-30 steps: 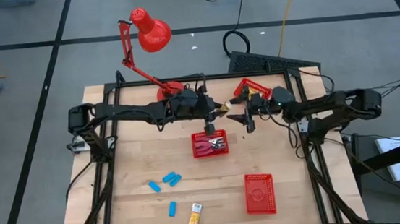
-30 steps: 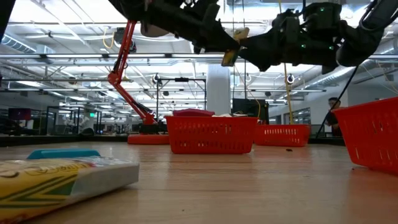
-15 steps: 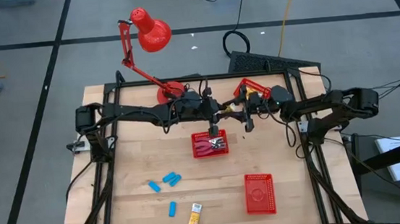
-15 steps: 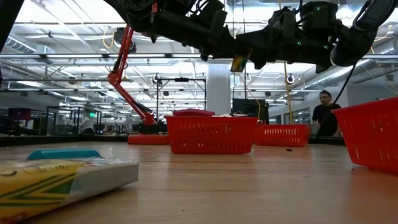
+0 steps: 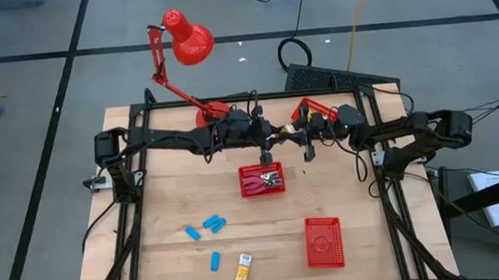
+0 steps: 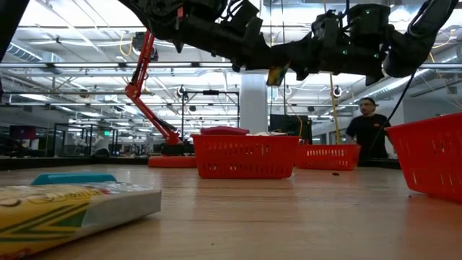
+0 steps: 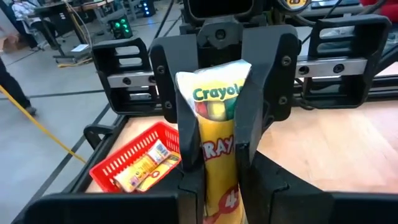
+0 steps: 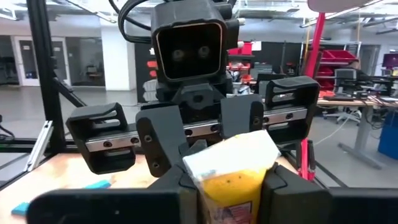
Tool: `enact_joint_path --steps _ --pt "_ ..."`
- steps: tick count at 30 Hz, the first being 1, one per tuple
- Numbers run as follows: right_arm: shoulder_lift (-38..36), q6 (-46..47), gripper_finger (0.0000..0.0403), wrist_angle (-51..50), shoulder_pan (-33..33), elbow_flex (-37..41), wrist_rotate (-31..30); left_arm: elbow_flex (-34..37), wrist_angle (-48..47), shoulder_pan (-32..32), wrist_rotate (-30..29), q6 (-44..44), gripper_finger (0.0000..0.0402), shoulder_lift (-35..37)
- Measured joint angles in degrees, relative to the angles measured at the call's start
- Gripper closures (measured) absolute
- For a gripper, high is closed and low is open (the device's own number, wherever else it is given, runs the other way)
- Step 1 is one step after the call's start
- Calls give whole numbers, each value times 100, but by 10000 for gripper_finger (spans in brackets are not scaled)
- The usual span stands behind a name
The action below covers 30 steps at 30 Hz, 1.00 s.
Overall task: Pick & Place School Supplies
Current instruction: Put the yellow crayon box into the top red bin
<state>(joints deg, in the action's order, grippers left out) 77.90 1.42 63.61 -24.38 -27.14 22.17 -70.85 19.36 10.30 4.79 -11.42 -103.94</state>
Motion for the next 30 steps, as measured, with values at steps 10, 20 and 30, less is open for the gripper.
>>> enact_joint_path --steps 10,20,30 --pt "-1 -39 352 -302 -344 11 -66 -2 -332 247 278 -83 201 32" --pt "6 -265 352 -944 -1233 17 -403 -3 -1554 388 268 -200 178 435" --pt "6 -229 352 -1232 -2153 221 -470 1480 -936 339 -34 -71 177 1722"
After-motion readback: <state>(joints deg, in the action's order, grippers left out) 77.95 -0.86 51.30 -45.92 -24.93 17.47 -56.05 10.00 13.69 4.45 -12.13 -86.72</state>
